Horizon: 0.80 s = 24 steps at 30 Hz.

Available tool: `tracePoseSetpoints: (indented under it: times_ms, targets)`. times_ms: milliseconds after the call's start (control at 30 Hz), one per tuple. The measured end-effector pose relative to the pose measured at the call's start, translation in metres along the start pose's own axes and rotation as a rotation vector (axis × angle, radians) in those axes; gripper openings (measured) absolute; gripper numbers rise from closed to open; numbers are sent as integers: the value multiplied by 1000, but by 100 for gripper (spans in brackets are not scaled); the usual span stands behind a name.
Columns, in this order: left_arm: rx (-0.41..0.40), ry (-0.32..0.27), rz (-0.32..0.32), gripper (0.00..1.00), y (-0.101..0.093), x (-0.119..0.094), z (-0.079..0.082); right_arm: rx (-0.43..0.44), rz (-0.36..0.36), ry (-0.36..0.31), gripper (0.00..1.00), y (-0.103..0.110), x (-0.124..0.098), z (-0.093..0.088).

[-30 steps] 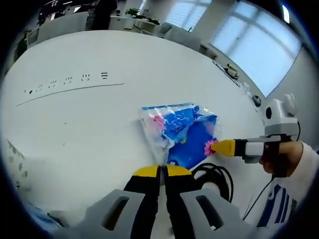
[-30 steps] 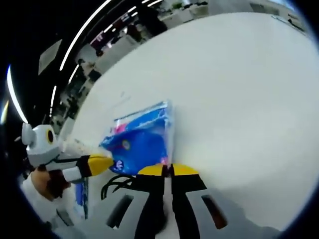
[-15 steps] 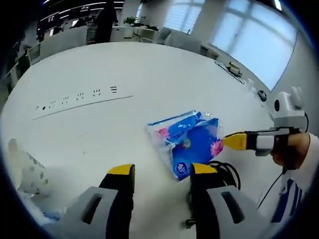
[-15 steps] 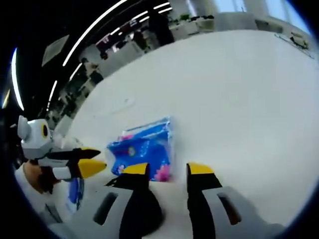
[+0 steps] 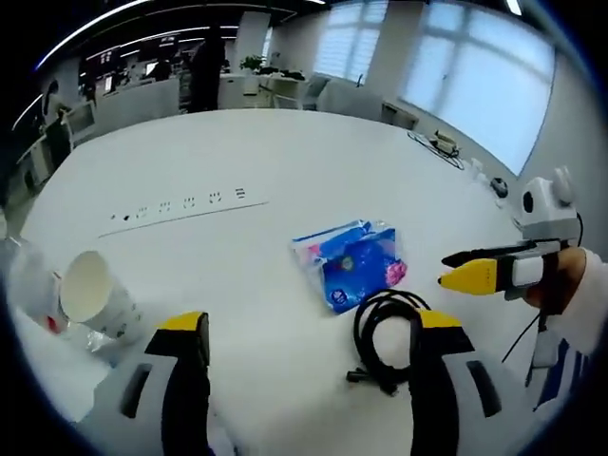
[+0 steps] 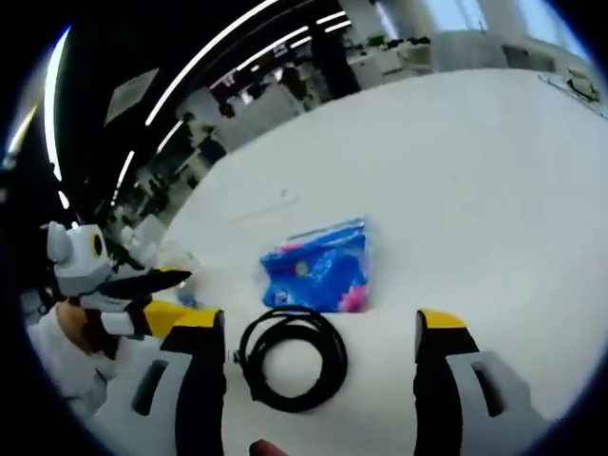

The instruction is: Arrange the tabletop items into an orderly group along one side of the table until the central work area is clear of visible clutter.

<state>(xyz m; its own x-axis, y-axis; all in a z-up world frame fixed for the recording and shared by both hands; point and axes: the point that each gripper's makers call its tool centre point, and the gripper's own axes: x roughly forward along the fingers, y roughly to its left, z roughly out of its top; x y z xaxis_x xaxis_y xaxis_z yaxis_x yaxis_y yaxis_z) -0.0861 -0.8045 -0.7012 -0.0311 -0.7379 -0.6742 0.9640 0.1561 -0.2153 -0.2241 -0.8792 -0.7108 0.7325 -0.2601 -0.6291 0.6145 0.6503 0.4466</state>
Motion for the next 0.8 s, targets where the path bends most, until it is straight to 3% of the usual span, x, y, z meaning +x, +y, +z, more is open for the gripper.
tracePoseSetpoints:
  times_ms: [267,600,800]
  targets:
    - [-20,-6,46,90,18,-40,-25,-26,15,42,83,7,-15,-28]
    - [-52,-4,67,91,34,-85,-57,-21,43,24,82,6,-41,-44]
    - [-102,15,94,86,46,-107,-80,2,49,24,81,-1,-53,-58]
